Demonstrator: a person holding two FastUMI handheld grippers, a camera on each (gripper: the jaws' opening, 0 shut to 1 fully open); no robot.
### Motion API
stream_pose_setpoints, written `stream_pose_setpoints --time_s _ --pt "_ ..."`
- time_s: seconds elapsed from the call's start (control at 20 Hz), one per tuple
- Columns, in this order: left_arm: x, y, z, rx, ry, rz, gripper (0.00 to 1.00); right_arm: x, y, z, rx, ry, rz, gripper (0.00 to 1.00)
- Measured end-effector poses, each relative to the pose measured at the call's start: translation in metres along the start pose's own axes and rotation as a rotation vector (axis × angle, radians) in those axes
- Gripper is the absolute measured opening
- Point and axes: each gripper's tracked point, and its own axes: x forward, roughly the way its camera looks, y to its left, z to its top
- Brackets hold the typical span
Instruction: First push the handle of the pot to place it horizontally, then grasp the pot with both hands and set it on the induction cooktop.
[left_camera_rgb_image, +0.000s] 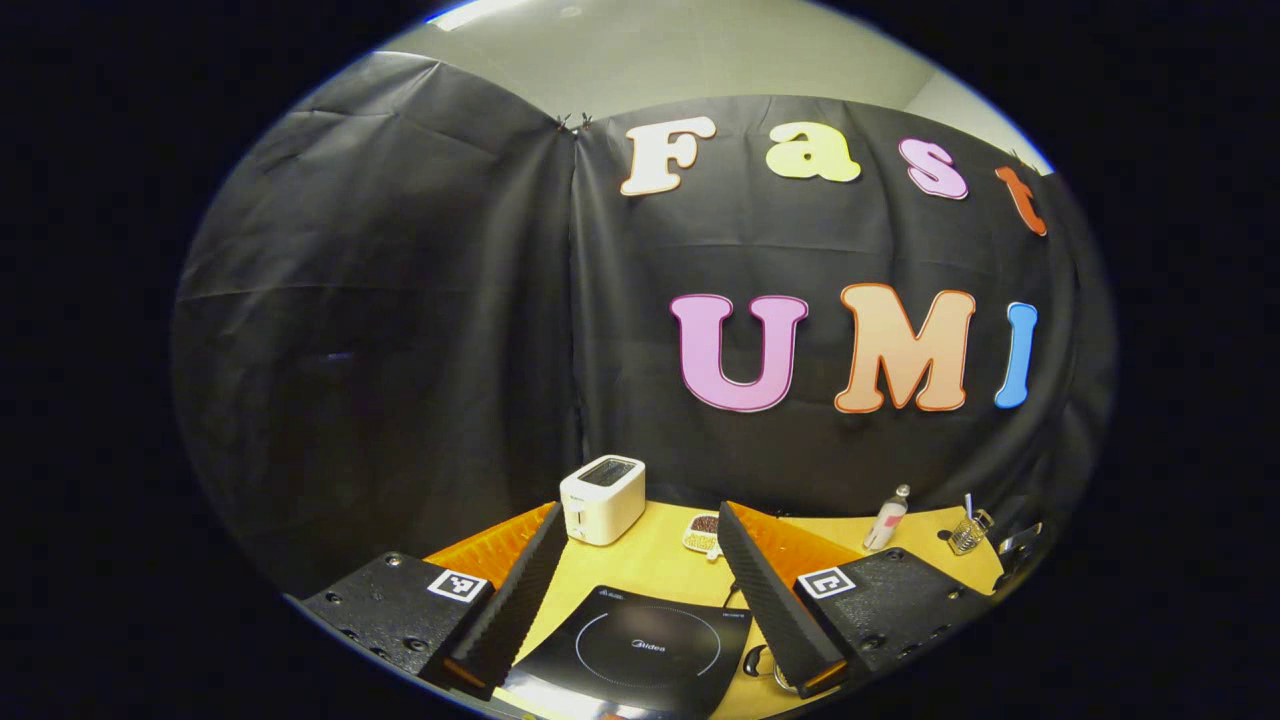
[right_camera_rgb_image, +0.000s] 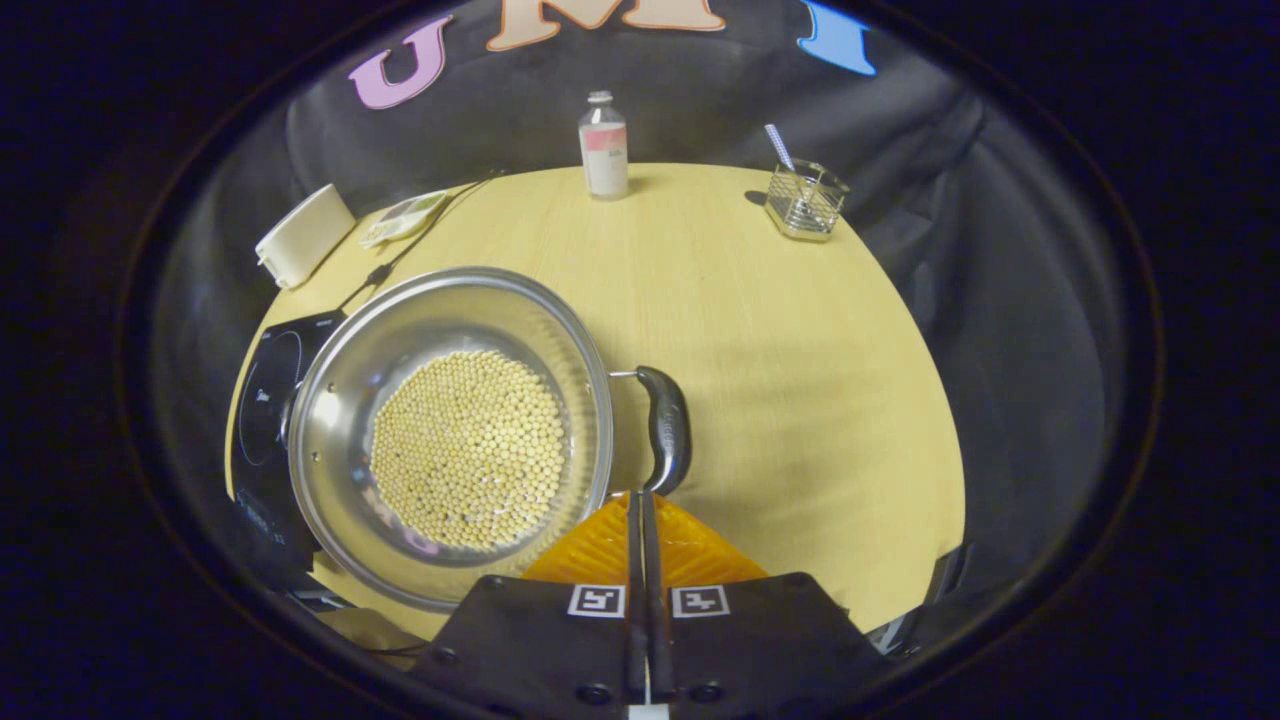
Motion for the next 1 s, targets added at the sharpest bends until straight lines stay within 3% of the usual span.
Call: stream_pose_setpoints --time_s 0.3,0.4,0.5,0.6,0.7,0.8,1.0 --pt "0.007 -0.008 -0.030 -0.010 0.095 -0.019 0.99 -0.010 -0.015 0.028 0.077 -0.142 -0.004 0.03" --pt "0.009 -0.015 -0.043 -0.013 0.134 -0.036 0.99 -0.019 -0.016 0.034 0.088 -0.176 0.000 0.12" --pt "0.010 -0.024 -0.057 -0.012 0.173 -0.064 0.99 -0.023 -0.020 0.043 0.080 -0.222 -0.001 0.12" --pt "0.011 -0.039 -0.074 -0.006 0.225 -0.109 0.99 -0.029 -0.018 0.053 0.083 -0.259 0.009 0.27" --pt "0.012 -0.055 -0.095 -0.002 0.284 -0.151 0.99 -0.035 -0.015 0.063 0.092 -0.300 0.028 0.31" --pt "0.014 -0.068 -0.115 0.006 0.332 -0.182 0.98 -0.039 -0.009 0.071 0.097 -0.323 0.046 0.61" --pt "0.023 -0.092 -0.156 0.048 0.419 -0.237 0.98 -0.040 -0.007 0.077 0.079 -0.340 0.050 0.76"
